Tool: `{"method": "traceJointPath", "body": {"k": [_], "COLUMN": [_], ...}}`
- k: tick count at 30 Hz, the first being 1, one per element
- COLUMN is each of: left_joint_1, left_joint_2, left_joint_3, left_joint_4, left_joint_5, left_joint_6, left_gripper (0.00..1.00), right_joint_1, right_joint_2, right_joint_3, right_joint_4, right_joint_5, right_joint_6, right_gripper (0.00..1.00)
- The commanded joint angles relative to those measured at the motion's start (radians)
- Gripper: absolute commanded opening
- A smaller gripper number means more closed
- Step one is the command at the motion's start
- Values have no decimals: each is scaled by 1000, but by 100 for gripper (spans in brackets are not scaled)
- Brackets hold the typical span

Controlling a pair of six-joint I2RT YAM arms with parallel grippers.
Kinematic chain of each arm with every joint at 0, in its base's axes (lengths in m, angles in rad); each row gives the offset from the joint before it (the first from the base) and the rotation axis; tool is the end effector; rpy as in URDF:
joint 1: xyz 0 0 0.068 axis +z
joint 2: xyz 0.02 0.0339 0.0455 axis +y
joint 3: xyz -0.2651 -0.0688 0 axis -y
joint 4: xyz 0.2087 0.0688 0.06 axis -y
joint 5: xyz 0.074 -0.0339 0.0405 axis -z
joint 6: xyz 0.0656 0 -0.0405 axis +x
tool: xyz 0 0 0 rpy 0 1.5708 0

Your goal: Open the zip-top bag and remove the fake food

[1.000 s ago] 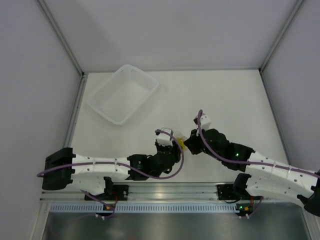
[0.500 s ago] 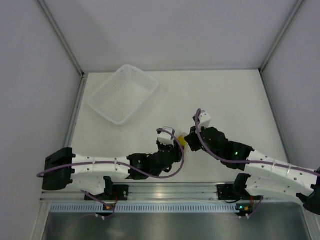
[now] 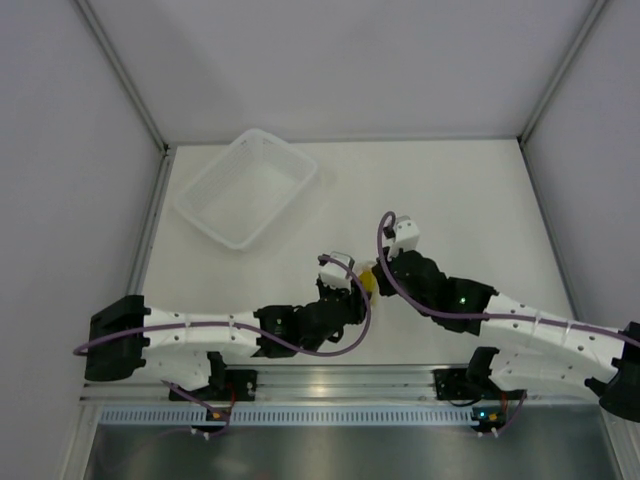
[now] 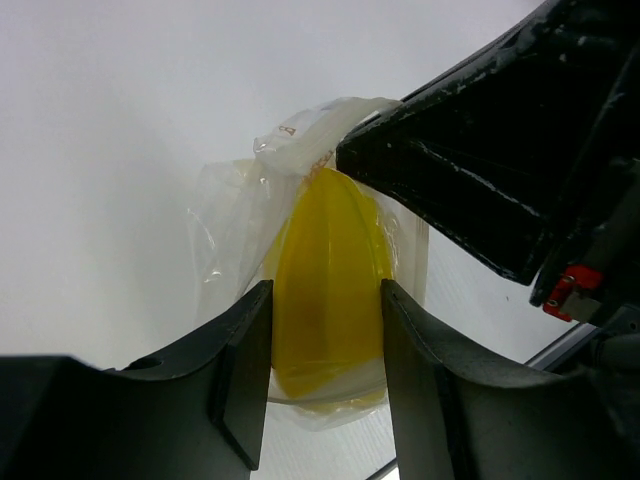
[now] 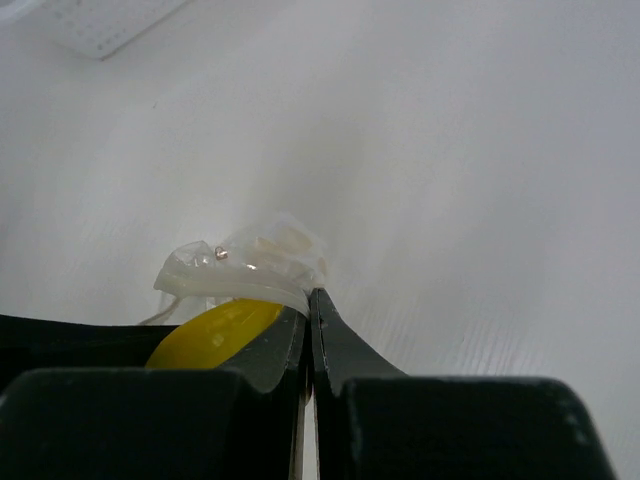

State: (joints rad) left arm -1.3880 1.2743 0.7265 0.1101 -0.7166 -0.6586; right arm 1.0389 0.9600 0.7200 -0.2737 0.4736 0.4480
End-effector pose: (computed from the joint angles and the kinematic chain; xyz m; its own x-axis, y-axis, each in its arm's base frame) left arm 0.0903 -0.2516 0.2572 -0.4485 -0.1123 -0.8867 0.4537 0.8261 -0.3341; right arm 0.1273 0.1574 0.2743 -0.4696 -0.0379 -0.8821 -0.4018 0.8988 0.1752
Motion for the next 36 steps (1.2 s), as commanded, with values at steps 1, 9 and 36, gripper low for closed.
{"method": "traceJointPath", "body": {"k": [1, 9, 36], "left_joint_1": [-25, -25, -25], "left_joint_2": [-16, -85, -26], "left_joint_3": [30, -19, 14], "left_joint_4": [36, 36, 54], "left_joint_5": [105, 53, -469], "left_joint_6": [30, 34, -282], "left_gripper": [0, 0, 0], "right_joint_1": [-28, -46, 99], "right_joint_2": [40, 59, 82], "right_joint_3": [85, 79, 44], "right_joint_4": [-36, -32, 7], "right_joint_5": [238, 171, 78], "right_joint_6": [4, 3, 47], "right_gripper": [0, 0, 0]}}
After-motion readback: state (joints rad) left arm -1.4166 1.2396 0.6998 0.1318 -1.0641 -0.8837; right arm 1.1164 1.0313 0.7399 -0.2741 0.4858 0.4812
